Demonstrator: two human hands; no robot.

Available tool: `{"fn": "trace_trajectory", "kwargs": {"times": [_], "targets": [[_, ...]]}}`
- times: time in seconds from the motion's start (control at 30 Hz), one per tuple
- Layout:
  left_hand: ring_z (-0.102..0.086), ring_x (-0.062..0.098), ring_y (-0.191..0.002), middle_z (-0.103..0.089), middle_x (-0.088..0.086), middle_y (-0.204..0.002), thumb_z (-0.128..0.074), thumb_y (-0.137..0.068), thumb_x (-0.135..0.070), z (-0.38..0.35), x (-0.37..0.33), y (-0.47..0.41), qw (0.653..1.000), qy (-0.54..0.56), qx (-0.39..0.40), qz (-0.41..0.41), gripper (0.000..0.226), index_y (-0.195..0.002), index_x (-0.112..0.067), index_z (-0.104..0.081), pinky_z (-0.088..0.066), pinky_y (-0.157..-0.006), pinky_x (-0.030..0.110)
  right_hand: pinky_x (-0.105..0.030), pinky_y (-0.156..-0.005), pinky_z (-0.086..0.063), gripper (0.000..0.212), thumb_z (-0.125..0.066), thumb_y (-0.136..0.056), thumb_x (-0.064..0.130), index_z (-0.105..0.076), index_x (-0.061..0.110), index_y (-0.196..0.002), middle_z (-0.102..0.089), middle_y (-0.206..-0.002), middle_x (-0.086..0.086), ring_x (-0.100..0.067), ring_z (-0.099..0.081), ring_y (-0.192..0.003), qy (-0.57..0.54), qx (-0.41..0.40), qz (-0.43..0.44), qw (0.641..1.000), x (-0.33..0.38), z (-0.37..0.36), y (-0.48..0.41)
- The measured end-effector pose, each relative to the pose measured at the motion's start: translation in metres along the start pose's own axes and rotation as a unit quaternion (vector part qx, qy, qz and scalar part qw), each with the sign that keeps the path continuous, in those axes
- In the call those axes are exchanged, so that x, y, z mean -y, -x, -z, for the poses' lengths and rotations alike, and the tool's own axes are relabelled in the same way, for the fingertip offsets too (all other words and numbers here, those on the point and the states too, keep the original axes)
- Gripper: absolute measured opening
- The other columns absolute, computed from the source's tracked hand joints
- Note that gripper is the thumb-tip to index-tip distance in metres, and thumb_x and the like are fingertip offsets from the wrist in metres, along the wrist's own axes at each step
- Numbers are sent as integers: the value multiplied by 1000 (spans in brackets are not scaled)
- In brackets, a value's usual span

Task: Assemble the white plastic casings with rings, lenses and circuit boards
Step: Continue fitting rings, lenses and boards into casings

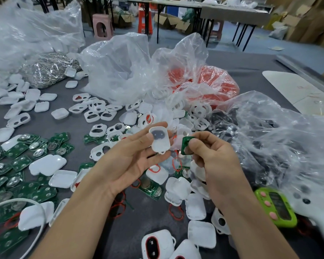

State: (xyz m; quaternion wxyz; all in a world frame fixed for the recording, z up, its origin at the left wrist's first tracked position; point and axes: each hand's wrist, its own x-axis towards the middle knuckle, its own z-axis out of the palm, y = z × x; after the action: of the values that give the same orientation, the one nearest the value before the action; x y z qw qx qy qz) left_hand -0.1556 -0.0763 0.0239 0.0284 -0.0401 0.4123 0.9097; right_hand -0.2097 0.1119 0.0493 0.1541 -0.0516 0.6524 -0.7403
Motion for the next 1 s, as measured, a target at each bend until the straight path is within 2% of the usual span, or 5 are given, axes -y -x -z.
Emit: {"fn": "trace_trajectory", "kwargs": {"times": [0.23,0.4,0.53,0.77,1.0], "targets": [[-74,21,-103,-71,8,-127,-71,-85,-18,-3,3,1,999,-9,21,26,41,-125,-11,-73,-62,-83,35,-25,-56,-54,29,-70,-89,-4,-76,17,-70,-71,-66,-10,-19,-64,-55,10,17,100,995,5,5,3],[-68,30,-117,-65,15,-136,-86,-80,-27,-5,6,2,994,-57,66,66,62,-136,-9,-65,-60,-91,40,-17,-58,-51,24,-77,-87,4,-81,24,-74,-74,-66,0,-9,-66,-57,49,31,144,988,5,4,4],[-64,37,-123,-66,15,-136,-87,-79,-28,-5,7,2,992,-68,75,76,61,-134,-11,-67,-58,-92,41,-18,-65,-55,31,-78,-86,6,-80,35,-76,-77,-75,6,-9,-72,-69,114,37,162,980,2,4,3],[-70,26,-109,-71,11,-123,-76,-81,-23,-7,7,4,991,-83,55,88,54,-133,-12,-68,-60,-86,38,-30,-66,-60,13,-76,-86,13,-78,24,-79,-77,-79,3,-19,-71,-72,189,76,170,964,1,8,3],[-72,23,-105,-71,13,-123,-73,-81,-24,-9,9,4,991,-84,39,96,48,-127,-11,-71,-61,-80,34,-13,-55,-48,14,-85,-82,18,-80,30,-77,-73,-68,17,-6,-67,-61,254,16,233,939,-3,6,8]]}}
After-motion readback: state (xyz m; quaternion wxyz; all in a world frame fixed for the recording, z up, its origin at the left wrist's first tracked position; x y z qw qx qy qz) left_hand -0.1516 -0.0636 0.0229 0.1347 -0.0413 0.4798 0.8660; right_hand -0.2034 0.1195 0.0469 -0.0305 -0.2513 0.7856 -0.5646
